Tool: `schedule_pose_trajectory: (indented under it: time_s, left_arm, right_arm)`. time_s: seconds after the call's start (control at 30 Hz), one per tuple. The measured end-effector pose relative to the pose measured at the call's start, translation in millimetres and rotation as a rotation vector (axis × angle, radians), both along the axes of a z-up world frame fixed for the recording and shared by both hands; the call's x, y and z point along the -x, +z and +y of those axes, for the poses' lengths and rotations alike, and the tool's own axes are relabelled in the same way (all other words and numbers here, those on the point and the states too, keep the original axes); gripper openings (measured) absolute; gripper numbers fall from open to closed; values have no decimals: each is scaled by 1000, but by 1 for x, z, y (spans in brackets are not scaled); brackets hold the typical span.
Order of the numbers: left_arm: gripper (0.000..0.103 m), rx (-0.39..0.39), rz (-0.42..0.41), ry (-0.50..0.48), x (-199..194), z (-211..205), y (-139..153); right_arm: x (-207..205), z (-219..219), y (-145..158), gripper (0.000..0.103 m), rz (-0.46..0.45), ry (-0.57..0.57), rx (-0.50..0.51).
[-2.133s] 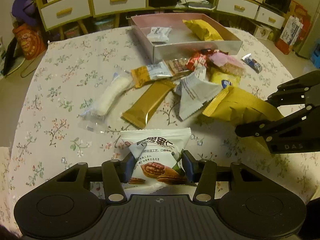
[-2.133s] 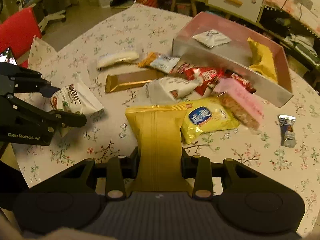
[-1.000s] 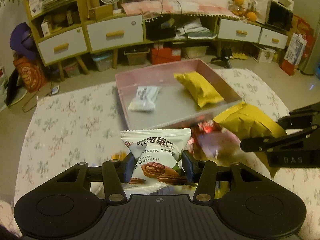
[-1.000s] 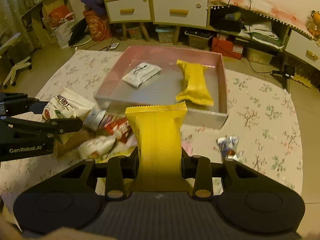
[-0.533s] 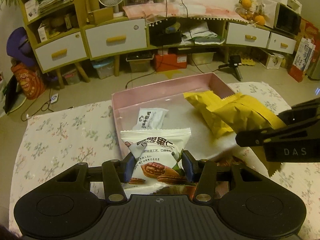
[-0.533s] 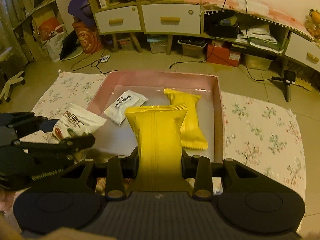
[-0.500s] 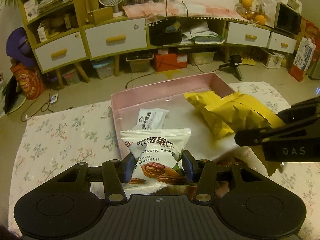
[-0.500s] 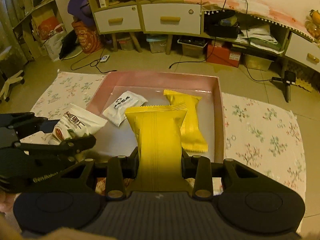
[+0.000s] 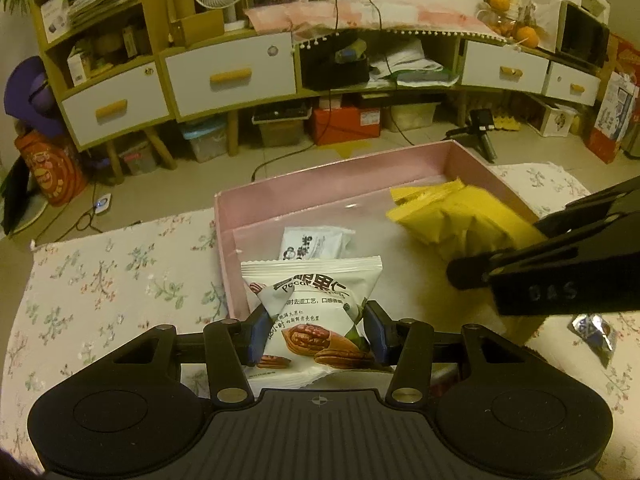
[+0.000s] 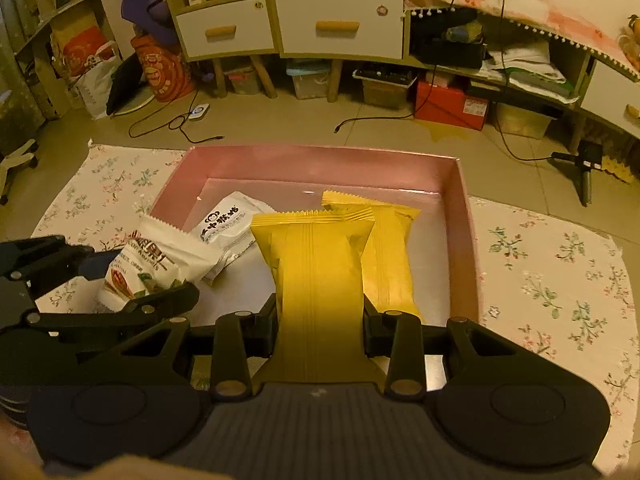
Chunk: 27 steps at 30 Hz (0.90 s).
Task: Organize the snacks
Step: 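Lower both packets into the pink box and open both tools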
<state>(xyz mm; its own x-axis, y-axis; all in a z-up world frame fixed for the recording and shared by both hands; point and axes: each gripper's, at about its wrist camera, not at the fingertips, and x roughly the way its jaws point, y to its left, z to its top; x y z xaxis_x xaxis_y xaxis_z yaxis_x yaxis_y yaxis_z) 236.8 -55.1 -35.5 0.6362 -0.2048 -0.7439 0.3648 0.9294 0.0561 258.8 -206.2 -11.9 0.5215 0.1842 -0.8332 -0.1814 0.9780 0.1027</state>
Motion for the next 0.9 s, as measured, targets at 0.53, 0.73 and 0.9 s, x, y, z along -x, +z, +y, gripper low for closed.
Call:
schedule_pose_trajectory:
  time_s: [0.53, 0.73, 0.9]
  left_arm:
    - [60, 20, 8, -35, -3, -4, -3]
    - [69, 13, 4, -36, 5, -2, 8]
    - [74, 13, 2, -31, 21, 2, 19]
  right_arm:
    - [-6, 0, 10, 47, -42, -30, -23]
    - [3, -2, 20, 53, -48, -38, -18]
    - [17, -1, 32, 61, -56, -35, -16]
